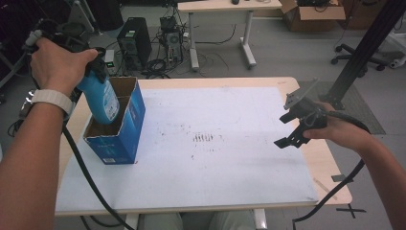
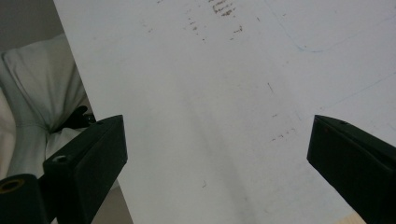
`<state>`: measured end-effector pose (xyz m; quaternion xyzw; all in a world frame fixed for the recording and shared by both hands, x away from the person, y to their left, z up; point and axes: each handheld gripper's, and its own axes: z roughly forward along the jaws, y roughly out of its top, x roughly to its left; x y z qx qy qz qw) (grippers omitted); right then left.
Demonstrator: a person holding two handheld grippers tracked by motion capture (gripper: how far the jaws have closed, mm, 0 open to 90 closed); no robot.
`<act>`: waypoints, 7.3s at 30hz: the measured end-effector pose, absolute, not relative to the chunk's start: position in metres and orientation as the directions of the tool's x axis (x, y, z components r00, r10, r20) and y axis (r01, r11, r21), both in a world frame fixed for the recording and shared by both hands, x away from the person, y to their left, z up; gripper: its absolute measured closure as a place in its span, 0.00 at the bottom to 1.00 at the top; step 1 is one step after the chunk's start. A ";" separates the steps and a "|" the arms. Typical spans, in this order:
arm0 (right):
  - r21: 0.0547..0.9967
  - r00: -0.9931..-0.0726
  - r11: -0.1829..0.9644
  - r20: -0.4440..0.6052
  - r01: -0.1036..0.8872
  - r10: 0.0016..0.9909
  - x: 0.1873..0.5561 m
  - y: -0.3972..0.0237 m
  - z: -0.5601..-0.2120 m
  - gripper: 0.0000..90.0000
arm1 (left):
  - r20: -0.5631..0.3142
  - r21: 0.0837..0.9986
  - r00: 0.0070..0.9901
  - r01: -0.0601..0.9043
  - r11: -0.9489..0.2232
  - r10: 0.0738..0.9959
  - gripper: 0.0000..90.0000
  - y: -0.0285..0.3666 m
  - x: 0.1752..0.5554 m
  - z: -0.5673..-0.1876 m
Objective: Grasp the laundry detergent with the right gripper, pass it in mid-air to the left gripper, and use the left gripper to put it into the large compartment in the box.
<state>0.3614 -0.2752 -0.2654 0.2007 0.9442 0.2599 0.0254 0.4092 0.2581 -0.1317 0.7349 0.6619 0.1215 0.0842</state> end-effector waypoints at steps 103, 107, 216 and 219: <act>0.479 -0.900 0.775 0.077 0.412 0.430 0.353 -0.283 -0.280 0.06 | 0.004 0.278 0.105 0.955 -0.102 0.994 0.25 0.272 0.414 -0.246; 0.480 -0.899 0.775 0.076 0.412 0.431 0.350 -0.284 -0.279 0.06 | -0.010 0.278 0.122 0.954 -0.114 0.993 0.25 0.268 0.410 -0.239; 0.472 -0.896 0.780 0.051 0.411 0.442 0.358 -0.271 -0.257 0.06 | -0.099 0.271 0.740 0.663 -0.698 0.665 0.06 0.111 0.369 -0.177; 0.476 -0.895 0.777 0.052 0.411 0.442 0.357 -0.271 -0.257 0.06 | -0.100 0.266 0.748 0.656 -0.706 0.657 0.06 0.108 0.370 -0.178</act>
